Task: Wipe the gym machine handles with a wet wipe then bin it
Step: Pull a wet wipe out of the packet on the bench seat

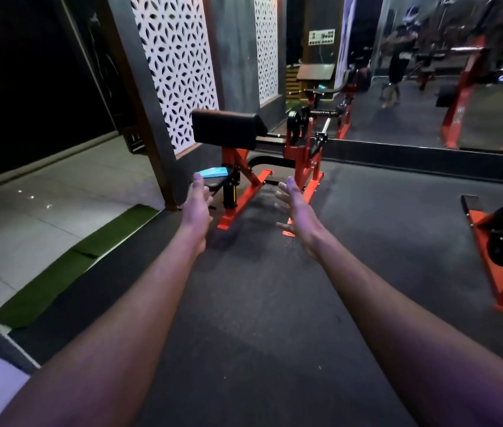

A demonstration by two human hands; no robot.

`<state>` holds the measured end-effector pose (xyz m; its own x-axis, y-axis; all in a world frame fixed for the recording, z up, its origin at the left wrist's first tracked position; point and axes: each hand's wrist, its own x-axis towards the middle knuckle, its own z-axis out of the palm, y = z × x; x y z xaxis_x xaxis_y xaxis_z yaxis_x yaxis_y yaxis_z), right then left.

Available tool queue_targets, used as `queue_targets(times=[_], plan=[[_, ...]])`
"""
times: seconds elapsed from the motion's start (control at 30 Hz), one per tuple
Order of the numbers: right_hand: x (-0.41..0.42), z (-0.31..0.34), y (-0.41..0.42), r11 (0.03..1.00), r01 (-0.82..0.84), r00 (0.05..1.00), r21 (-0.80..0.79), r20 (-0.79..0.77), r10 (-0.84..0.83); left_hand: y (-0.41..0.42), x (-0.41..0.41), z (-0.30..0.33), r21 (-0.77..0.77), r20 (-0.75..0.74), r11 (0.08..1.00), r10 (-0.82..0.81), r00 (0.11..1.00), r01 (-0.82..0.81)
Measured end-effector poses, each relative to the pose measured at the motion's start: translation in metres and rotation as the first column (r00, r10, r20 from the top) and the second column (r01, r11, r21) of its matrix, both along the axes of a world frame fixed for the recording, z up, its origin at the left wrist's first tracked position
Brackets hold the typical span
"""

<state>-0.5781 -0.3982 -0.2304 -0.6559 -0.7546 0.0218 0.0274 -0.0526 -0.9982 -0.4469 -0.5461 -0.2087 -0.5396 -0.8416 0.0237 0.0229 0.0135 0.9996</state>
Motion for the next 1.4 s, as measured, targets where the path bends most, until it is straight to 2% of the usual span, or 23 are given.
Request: queue_targets(times=[0.17, 0.53, 0.67, 0.8, 1.1, 1.27, 1.4], plan=[[-0.065, -0.012, -0.081, 1.0, -0.022, 0.999, 0.014, 0.033, 0.021, -0.075, -0.067, -0.021, 0.006, -0.006, 0.999, 0.039, 0.999, -0.039], [-0.192, -0.06, -0.281, 0.994, -0.035, 0.998, 0.099, 0.048, 0.031, -0.281, -0.192, -0.085, 0.145, -0.001, 0.984, 0.105, 0.994, -0.104], [-0.232, -0.063, -0.363, 0.986, -0.056, 0.995, 0.154, 0.094, 0.041, -0.365, -0.231, -0.092, 0.197, 0.004, 0.977, 0.084, 0.996, -0.083], [-0.28, -0.062, -0.44, 0.987, -0.052, 0.997, 0.15, 0.07, 0.042, -0.444, -0.273, -0.094, 0.164, 0.025, 0.984, 0.069, 0.997, -0.072], [-0.361, -0.093, -0.577, 0.977, -0.05, 0.994, 0.209, 0.103, 0.029, -0.575, -0.363, -0.133, 0.252, 0.063, 0.966, 0.052, 0.997, -0.066], [-0.43, -0.115, -0.667, 0.976, -0.074, 0.994, 0.207, 0.099, 0.054, -0.657, -0.422, -0.165, 0.286, 0.125, 0.953, 0.061, 0.99, -0.095], [-0.493, -0.136, -0.737, 0.957, -0.126, 0.989, 0.262, 0.103, 0.102, -0.72, -0.471, -0.18, 0.292, 0.238, 0.953, 0.011, 0.971, -0.083]])
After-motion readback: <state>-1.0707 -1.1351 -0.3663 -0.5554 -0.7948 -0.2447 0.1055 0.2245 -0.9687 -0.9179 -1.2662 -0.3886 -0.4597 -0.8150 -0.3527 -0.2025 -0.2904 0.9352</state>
